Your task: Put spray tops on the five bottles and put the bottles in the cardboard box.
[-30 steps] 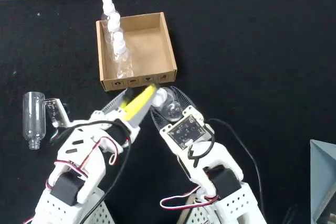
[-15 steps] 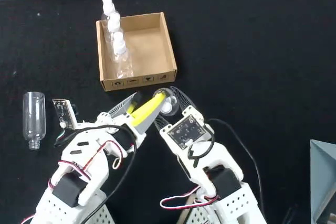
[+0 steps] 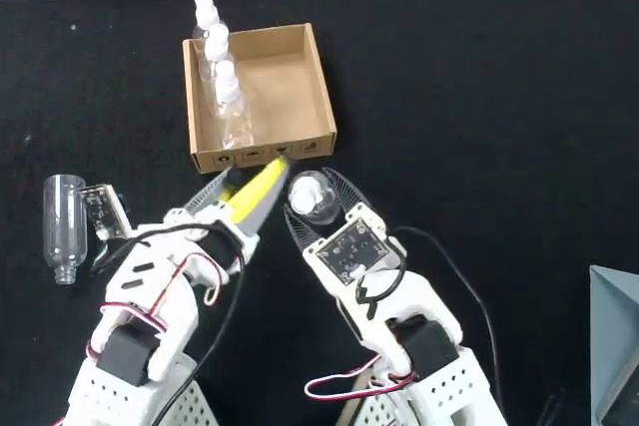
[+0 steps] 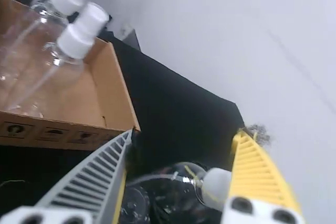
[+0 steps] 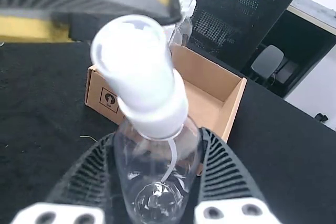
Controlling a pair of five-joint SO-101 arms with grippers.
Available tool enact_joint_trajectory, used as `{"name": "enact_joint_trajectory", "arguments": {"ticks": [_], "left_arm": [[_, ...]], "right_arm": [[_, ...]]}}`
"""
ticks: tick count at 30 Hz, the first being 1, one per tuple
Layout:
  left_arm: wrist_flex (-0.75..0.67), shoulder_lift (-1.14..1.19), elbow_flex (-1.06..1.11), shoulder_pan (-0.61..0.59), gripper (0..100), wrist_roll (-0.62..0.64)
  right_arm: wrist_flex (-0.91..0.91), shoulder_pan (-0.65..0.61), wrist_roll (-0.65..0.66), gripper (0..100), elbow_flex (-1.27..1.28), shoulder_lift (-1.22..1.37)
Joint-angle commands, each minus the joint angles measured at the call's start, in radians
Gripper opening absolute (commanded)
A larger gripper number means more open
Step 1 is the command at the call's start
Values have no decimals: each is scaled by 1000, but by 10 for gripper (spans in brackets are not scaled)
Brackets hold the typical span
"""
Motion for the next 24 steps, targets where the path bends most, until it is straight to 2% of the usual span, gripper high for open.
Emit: {"name": "enact_joint_trajectory", "arguments": {"ticks": [1,8,17,24], "left_arm": [[-2,-15,-77,-77,271,-14],[3,-15,-77,-216,270,-15],[6,-15,-59,-493,270,-14],[-2,-15,22,-607,270,-14]], "right_arm": [[2,-18,-11,11,-4,-96],[3,-18,-11,11,-4,-96],[3,-17,-11,11,-4,-96],[12,52,-11,11,-5,-96]]}}
